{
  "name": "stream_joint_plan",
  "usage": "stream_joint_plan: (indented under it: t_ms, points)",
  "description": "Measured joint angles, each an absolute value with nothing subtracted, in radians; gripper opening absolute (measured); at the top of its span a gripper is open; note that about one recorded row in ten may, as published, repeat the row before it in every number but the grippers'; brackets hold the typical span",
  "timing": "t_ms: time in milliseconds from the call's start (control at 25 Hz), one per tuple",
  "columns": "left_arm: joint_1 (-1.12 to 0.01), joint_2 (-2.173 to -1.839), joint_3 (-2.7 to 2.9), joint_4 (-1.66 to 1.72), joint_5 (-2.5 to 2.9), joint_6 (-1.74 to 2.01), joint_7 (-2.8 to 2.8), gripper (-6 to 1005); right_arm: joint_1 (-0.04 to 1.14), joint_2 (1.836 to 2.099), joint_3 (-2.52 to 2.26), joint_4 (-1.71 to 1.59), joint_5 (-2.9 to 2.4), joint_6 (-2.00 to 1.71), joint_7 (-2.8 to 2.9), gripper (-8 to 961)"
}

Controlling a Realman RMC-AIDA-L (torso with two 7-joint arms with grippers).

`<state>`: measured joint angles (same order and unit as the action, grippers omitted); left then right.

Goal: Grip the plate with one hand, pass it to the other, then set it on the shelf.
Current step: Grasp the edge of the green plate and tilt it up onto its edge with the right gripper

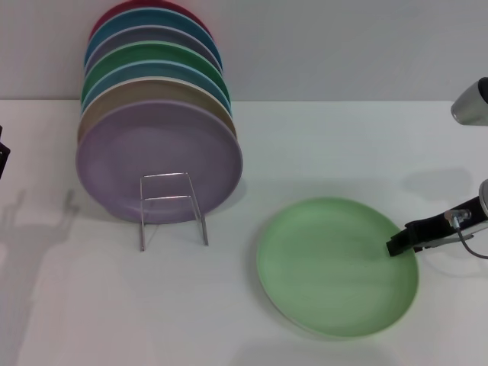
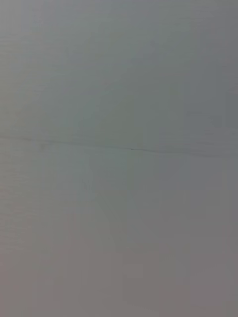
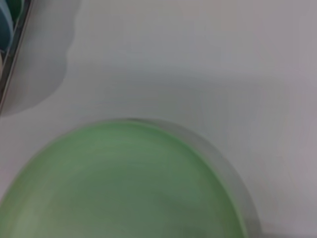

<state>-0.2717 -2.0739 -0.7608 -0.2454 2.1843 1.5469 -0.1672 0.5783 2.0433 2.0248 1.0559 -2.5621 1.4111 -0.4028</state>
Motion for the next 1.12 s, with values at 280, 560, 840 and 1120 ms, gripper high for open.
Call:
stream_joint_plan:
  t_ms: [280, 560, 840, 1120]
  points:
    - [-0.267, -2.074, -0.761, -0.245, 2.184, 1.557, -0.167, 802, 0.575, 2.045, 2.025, 1.055, -2.573, 1.413, -0.403, 274]
    - [-0.266, -2.074, -0.761, -0.245, 2.184, 1.558, -0.167, 802, 0.577, 2.046, 2.021, 1.052, -2.573, 1.413, -0.406, 278]
    - [-0.264, -2.074, -0.761, -0.245, 2.184, 1.559, -0.167, 802, 0.58, 2.046, 2.014, 1.052, -2.575, 1.413, -0.411, 211]
    - [-0.264, -2.074, -0.761, -0.245, 2.18, 1.559, -0.167, 802, 0.581, 2.046, 2.014, 1.064, -2.575, 1.415, -0.426, 94]
